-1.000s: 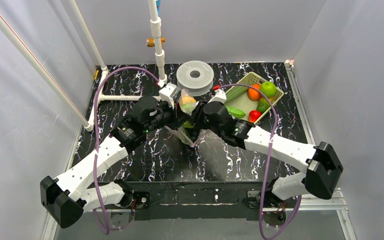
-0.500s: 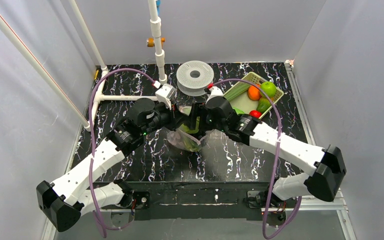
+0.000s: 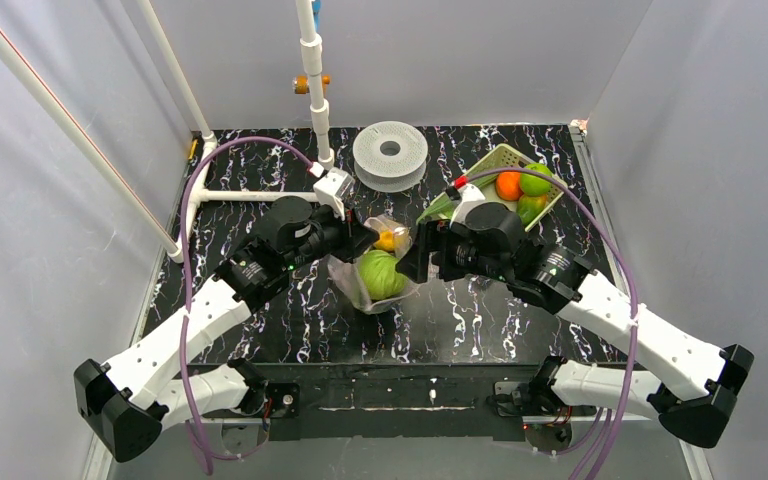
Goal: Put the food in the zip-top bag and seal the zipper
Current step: Place the fake vegetable in the zipper food storage bag.
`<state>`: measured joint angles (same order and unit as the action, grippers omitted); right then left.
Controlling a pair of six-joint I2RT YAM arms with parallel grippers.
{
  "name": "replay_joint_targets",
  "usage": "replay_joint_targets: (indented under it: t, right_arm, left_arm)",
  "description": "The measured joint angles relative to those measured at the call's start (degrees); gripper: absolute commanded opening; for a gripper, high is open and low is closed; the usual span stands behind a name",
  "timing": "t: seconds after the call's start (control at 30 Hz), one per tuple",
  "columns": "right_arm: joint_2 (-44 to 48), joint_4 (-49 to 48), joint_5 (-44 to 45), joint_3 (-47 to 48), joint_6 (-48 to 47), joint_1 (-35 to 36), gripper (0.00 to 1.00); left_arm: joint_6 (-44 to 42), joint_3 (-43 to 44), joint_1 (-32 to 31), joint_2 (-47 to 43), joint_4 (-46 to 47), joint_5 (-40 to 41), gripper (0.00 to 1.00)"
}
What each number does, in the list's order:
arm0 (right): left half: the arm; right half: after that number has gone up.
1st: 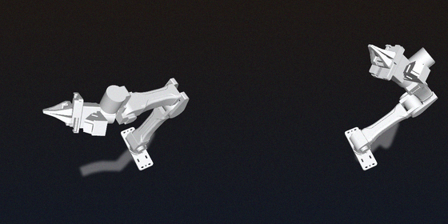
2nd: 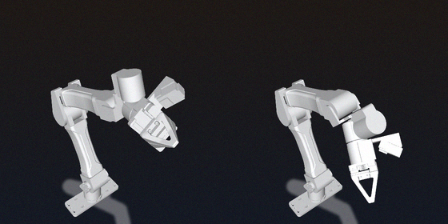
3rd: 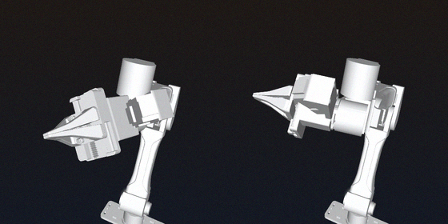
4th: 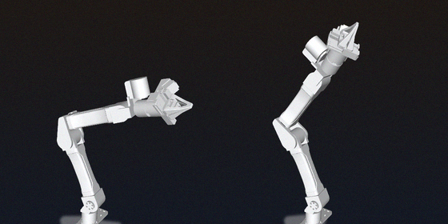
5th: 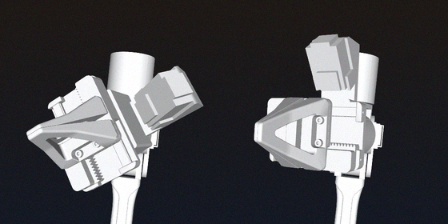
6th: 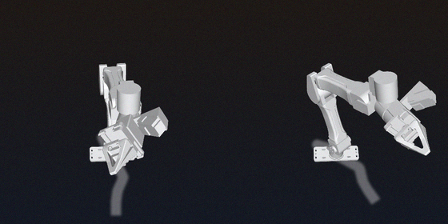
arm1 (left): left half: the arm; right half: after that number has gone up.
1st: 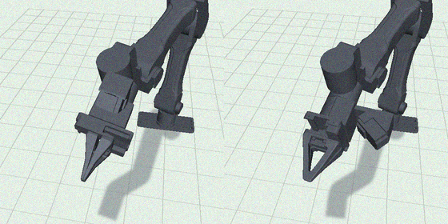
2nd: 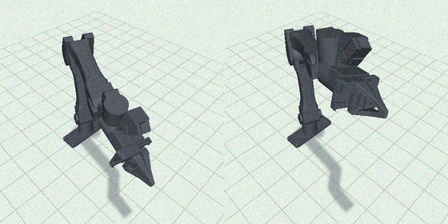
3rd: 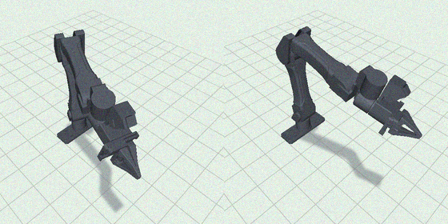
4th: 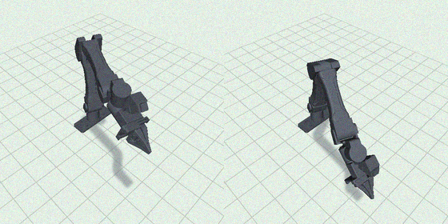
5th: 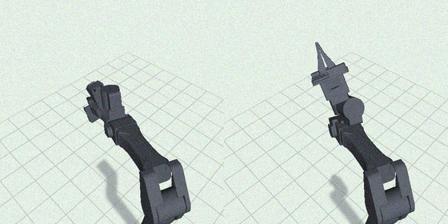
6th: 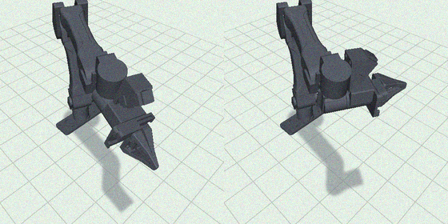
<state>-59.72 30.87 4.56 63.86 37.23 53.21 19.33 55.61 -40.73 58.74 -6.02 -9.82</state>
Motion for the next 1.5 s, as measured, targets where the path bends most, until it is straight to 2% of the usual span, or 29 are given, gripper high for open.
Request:
replay_joint_targets:
  t: [0.27,0.47,0.57,0.63,1.0,1.07,1.23,1.37,1.5]
  right_arm:
    - [-4.59,0.55,-1.07,0.15,-0.02,-0.07,0.96]
    - [-4.55,0.50,-0.70,0.04,-0.83,-0.39,0.77]
    - [-4.39,-2.91,-2.58,-2.40,-1.27,-0.55,0.60]
    - [-4.42,-4.15,-3.17,-4.37,-1.53,-0.55,0.52]
    - [-5.22,-6.01,-1.84,-6.60,-1.42,-0.59,0.46]
    - [-6.40,-7.21,-2.67,-6.91,-1.16,-0.59,0.39]
    - [-10.84,-9.51,-5.77,-7.52,-0.02,-0.59,0.11]
    - [-11.43,-8.50,-6.86,-6.71,1.16,-0.59,0.01]
    - [-10.36,-5.25,-8.57,-2.36,5.92,-1.42,0.01]
  left_arm:
    - [0.15,-0.07,0.02,1.05,-0.44,0.00,0.00]
    - [0.13,-0.07,0.11,1.05,-0.46,0.15,0.00]
    - [0.13,-0.07,0.11,1.05,-0.46,0.04,0.00]
    - [0.13,-0.07,0.11,1.05,-0.46,-0.07,0.00]
    - [0.17,-0.07,0.11,1.01,-0.48,-0.33,0.00]
    - [0.17,-0.07,0.11,1.01,-0.48,-0.42,0.00]
    - [0.17,-0.07,0.11,1.01,-0.50,-0.68,0.00]
    - [-0.31,-0.04,0.09,1.01,-1.05,-0.72,0.00]
    - [-2.64,4.07,0.11,2.38,-7.30,-0.44,0.00]
